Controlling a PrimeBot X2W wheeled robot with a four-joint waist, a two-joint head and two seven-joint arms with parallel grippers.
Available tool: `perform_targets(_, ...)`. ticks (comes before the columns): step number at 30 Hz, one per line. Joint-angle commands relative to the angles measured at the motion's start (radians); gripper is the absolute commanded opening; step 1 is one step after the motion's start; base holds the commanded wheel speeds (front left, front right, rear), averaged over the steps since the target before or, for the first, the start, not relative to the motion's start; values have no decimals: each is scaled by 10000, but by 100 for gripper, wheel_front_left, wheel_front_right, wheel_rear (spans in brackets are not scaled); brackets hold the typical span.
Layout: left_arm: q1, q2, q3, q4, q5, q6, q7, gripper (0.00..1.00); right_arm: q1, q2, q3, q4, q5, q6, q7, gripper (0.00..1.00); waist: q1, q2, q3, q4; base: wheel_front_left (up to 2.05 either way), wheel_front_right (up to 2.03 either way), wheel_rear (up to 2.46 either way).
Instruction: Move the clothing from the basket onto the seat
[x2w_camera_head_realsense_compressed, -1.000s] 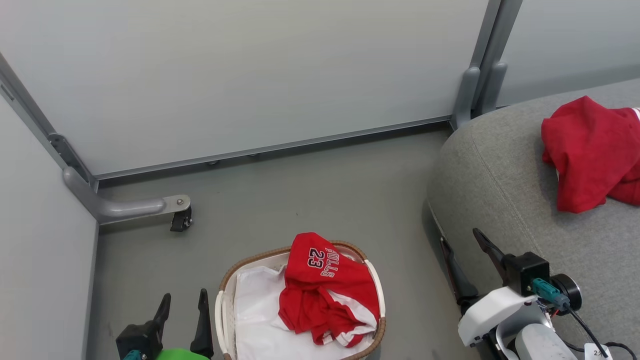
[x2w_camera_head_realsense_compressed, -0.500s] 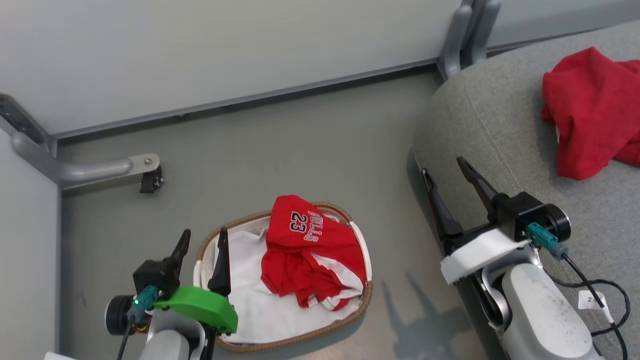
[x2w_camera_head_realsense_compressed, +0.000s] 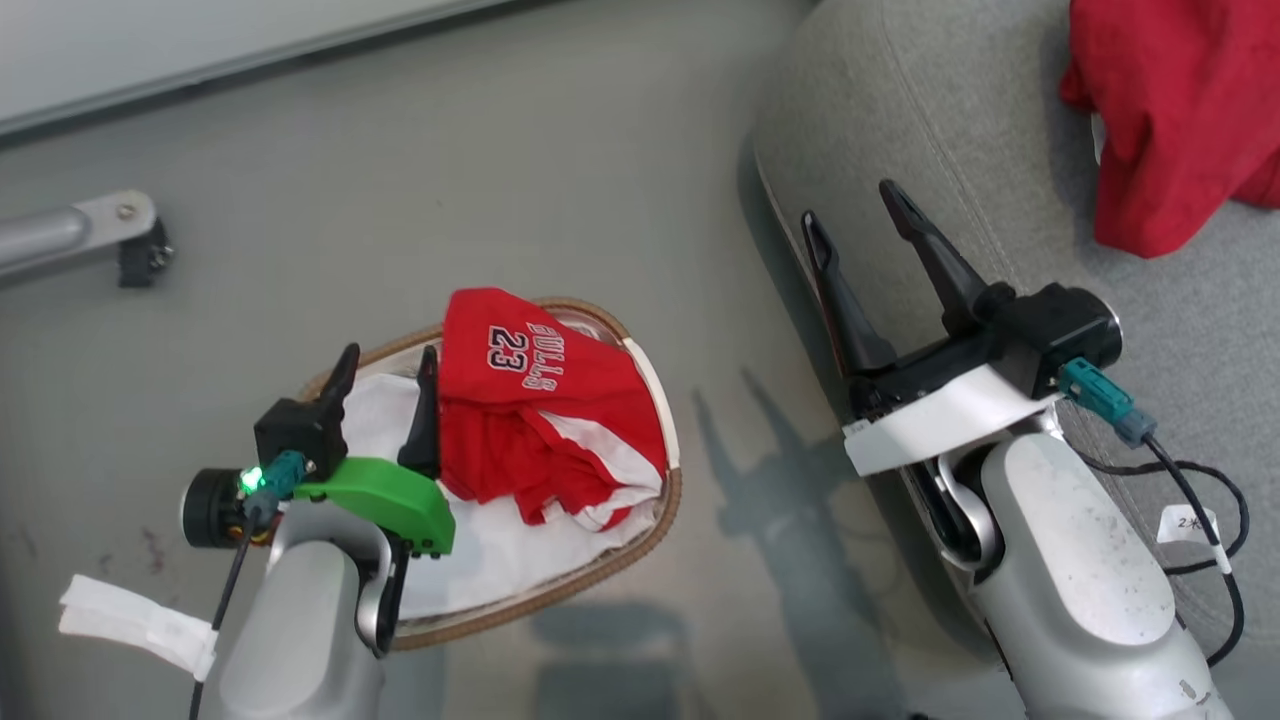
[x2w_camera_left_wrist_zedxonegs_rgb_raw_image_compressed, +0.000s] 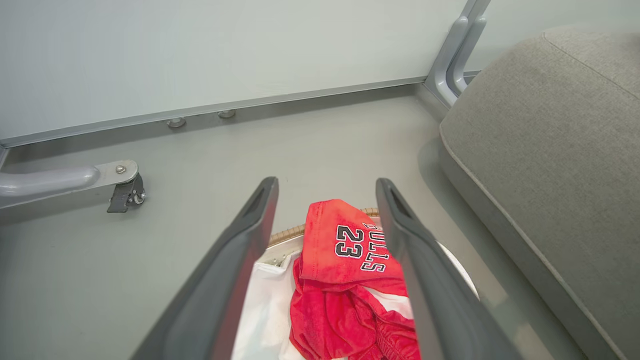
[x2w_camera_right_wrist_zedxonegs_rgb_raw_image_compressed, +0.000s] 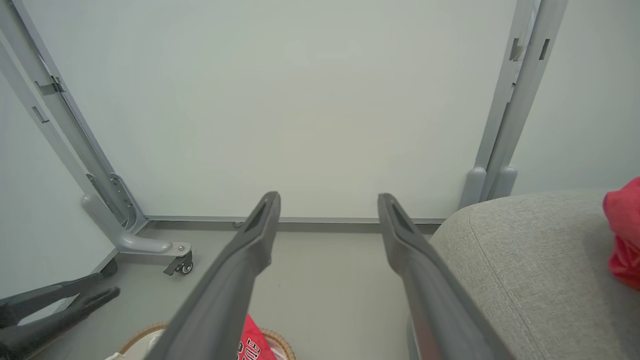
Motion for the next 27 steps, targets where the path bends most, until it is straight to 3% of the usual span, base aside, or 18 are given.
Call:
perform_targets(1, -384, 186, 39, 124, 87, -54, 4, 100, -232, 1, 52, -155, 158, -14, -2, 100, 0, 0, 1166, -880, 0, 0, 0)
perform_targets(11, -1666, 535, -79, 1262, 417, -72, 2, 100, -870, 5, 301, -828, 828, -14, -2, 100, 0, 0, 2592, -1403, 0, 0, 0)
perform_targets(27, -3203, 1228, -254, 3806, 605, -20, 2, 100, -1512, 5, 606, -1378, 1183, -14, -2, 100, 0, 0, 4266, -1557, 0, 0, 0)
